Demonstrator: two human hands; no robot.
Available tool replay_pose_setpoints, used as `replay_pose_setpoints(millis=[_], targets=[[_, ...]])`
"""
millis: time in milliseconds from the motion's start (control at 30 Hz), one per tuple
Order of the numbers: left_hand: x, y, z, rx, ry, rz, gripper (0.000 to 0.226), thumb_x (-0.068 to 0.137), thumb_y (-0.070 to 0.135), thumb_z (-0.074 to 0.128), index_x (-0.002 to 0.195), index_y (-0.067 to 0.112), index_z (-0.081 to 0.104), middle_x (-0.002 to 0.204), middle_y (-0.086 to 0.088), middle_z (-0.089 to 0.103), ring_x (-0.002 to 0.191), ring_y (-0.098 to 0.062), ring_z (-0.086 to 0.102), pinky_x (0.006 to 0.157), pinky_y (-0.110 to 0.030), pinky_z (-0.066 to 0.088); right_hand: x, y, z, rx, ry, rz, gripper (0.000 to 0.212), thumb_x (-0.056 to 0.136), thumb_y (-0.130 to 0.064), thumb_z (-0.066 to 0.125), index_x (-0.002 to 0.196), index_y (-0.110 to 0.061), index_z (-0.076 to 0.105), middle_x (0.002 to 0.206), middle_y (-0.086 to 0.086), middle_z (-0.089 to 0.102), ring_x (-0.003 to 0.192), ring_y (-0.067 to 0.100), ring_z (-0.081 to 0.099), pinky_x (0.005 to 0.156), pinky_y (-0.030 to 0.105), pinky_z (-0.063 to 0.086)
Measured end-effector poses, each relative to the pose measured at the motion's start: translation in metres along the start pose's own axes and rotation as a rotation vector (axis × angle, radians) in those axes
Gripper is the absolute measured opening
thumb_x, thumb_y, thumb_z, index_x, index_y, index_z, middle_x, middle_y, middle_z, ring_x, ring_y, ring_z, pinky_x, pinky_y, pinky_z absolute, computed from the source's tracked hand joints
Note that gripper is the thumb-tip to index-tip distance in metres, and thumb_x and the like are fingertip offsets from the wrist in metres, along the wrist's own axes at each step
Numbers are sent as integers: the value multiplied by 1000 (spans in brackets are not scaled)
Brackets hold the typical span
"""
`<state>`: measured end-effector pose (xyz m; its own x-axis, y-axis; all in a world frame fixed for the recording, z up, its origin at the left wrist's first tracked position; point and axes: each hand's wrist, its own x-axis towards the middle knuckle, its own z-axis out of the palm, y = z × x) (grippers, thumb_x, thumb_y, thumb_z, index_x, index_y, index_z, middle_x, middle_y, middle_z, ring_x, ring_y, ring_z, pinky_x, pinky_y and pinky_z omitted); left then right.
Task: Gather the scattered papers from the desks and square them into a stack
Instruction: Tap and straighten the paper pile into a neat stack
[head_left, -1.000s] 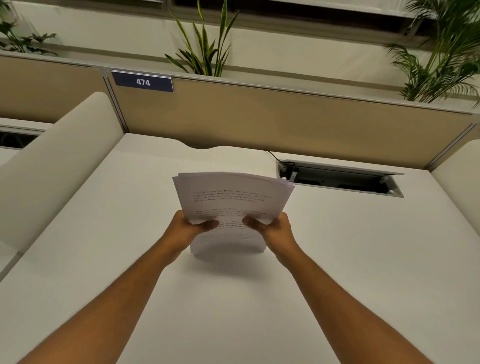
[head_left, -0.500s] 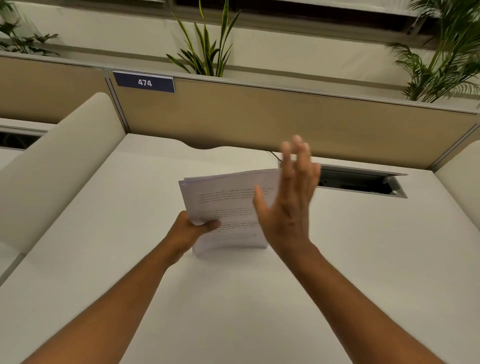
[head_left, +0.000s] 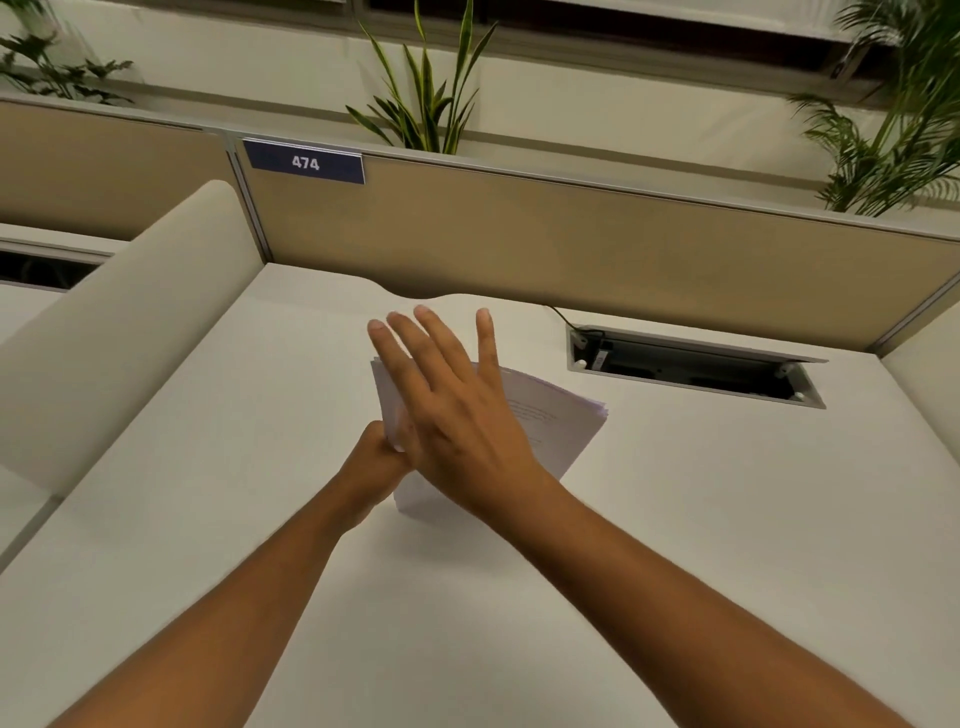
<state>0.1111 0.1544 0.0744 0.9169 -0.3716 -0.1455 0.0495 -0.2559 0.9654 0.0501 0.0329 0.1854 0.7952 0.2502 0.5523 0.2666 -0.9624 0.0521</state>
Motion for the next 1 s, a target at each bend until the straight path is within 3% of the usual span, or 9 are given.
replay_pose_setpoints(millis=[100,200,267,333,400,500,700,867,1000], targets=[[1,-2,-5,-148,-52,-37,56,88,27,91,139,16,72,131,-6,82,123,-30,75,107,-45,60,-20,29,-13,58,337,194,86,89,-22,76,161,-12,30,168,14,32,160,35,22,129,60,-3],[2,-1,-9,-143,-102,-45,54,78,31,92,130,31,79,128,2,84,124,-28,75,113,-51,58,-58,66,-18,283,516,624,104,83,-45,84,163,-13,26,170,13,25,161,30,20,131,49,11],[2,-1,-9,-147,-103,-49,48,76,30,93,121,39,81,125,4,85,123,-26,75,114,-51,57,-77,82,-18,708,453,926,115,73,-53,91,164,-28,24,168,-2,35,157,15,33,122,23,31],[3,-1,-9,-145,-107,-51,44,75,28,94,115,44,82,124,4,85,121,-24,76,114,-50,58,-87,92,-8,1120,269,1053,89,71,-42,93,147,-43,48,141,-18,66,131,2,62,101,11,52],[1,2,-10,-128,-144,-37,45,75,28,95,113,49,83,123,8,85,116,-17,78,112,-47,60,-92,95,6,1135,143,1029,45,82,-27,88,113,-54,71,107,-24,79,100,-4,74,82,17,63],[-5,10,-9,-128,-101,35,47,68,43,101,110,54,82,119,13,86,109,-9,80,100,-38,67,-89,91,13,1120,92,1007,46,91,-20,82,89,-65,74,94,-28,79,88,-7,73,64,10,58],[-18,37,5,-344,268,286,45,70,66,94,107,44,81,110,7,86,100,-15,82,77,-27,67,-85,88,19,1150,111,1009,37,87,-35,83,97,-68,69,97,-33,76,93,4,74,66,15,60],[-17,46,21,-287,356,222,14,72,67,84,83,59,80,83,22,82,76,-4,75,69,-32,63,-76,84,20,1147,106,1027,49,70,-51,89,114,-46,68,107,-14,79,100,12,75,78,28,66],[-14,43,23,-317,409,195,6,81,60,82,79,56,78,78,23,80,80,-15,71,69,-34,59,-73,85,24,1153,166,1069,24,78,-40,91,97,-45,76,93,-16,82,86,7,77,68,24,61]])
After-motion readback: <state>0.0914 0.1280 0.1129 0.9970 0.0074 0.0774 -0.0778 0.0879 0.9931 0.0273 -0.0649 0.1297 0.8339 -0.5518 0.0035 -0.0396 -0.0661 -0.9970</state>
